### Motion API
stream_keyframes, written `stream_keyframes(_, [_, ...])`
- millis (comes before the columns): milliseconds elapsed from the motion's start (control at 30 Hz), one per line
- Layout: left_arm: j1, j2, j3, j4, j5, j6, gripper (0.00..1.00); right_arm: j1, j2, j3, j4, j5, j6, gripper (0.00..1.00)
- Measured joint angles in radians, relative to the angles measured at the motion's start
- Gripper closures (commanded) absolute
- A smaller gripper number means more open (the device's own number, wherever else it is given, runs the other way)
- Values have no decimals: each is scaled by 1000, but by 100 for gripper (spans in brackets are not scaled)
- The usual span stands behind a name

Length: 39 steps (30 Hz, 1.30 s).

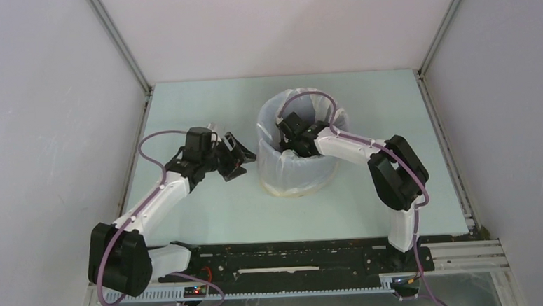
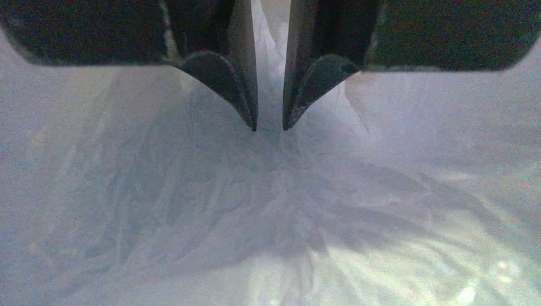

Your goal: Put the trash bags into the trash bin

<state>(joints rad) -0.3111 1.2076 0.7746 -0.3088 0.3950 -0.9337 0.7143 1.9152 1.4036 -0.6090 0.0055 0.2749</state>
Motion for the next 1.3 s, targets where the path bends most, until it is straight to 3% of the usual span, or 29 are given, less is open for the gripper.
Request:
stream_keyframes(267, [0, 0, 39, 1, 10, -1, 27, -8, -97, -9, -30, -32, 26, 57])
stream_keyframes(433, [0, 0, 39, 1, 16, -1, 26, -20, -194, -8, -69, 2, 25, 43])
stream_keyframes(633, [0, 0, 39, 3, 26, -2, 26, -20, -162, -8, -77, 26, 20, 30])
stream_keyframes(967, [0, -37, 39, 7, 26, -9, 26, -21, 31, -19, 1, 14, 25, 27])
stream_keyframes(1300, [0, -67, 39, 5, 24, -8, 24, -20, -34, -27, -12, -25, 38, 22])
